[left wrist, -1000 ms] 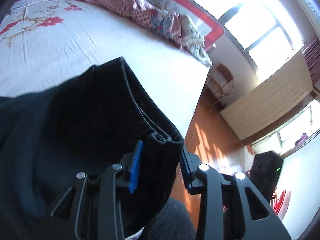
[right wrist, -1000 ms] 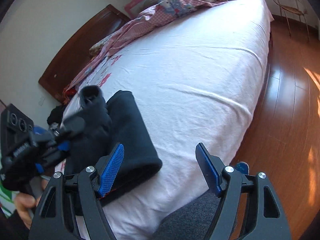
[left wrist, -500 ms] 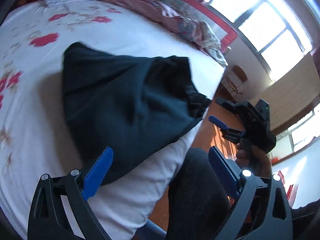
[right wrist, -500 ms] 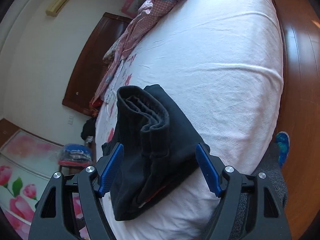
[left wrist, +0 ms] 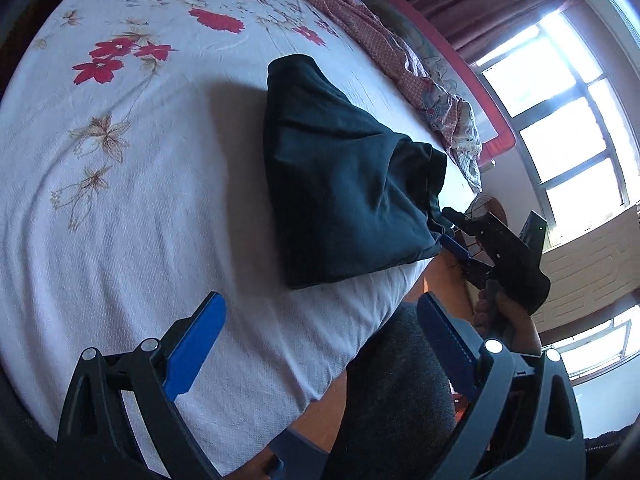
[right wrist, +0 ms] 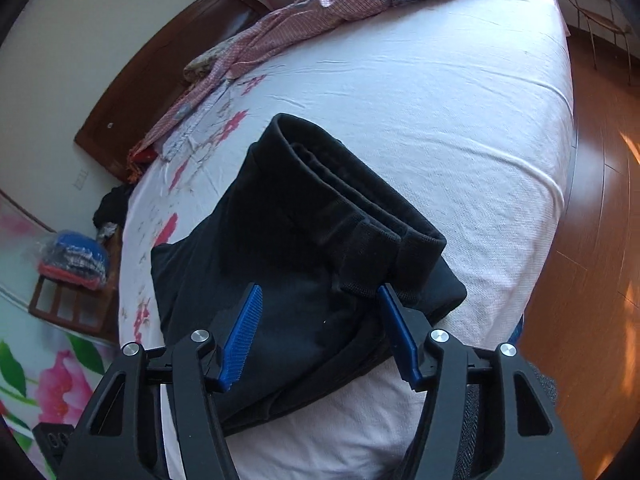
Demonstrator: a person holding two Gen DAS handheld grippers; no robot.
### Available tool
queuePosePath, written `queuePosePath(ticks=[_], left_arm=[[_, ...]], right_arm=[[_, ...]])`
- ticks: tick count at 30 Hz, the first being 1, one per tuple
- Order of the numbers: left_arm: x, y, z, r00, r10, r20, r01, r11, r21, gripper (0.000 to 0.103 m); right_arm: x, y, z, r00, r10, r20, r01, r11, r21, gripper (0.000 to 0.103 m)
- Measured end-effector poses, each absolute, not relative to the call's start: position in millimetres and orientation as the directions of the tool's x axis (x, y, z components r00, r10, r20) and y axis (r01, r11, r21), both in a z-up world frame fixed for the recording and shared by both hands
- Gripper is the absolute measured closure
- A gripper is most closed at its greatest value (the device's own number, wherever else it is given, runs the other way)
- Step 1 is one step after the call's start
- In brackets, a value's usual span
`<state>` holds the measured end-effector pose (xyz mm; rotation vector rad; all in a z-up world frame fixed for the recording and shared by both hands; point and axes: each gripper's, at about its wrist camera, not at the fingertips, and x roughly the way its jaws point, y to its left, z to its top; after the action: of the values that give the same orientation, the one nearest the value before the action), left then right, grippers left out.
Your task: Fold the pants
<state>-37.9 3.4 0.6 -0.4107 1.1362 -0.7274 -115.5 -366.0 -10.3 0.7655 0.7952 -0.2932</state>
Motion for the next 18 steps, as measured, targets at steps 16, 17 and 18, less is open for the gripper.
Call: queuePosePath(ticks=[16,17,18], left_arm=[[-7.1,-72.4,39.1,0.284,-0.726,-0.627,0.604,0.643,-0.471,0.002],[-4.0,-87.0,39.2,0.272,-0.726,-0.632,0.638,0.627,-0.447,0.002],[-1.9,-104.1,37.4,0.27,-0.714,-0.647,0.663,0.625,-0.413,0.002]], right_arm=[[-176.8,-414.9,-61.7,0.786,0.155,-0.598,0.482,0.451,0.751,0.089],[-176.4,-414.1,-68.3,0.796,0.18,-0.578,0.467,0.424,0.776,0.086],[-175.6,-413.6,-71.3,0.779,0.18,-0.601,0.494,0.415,0.764,0.067]])
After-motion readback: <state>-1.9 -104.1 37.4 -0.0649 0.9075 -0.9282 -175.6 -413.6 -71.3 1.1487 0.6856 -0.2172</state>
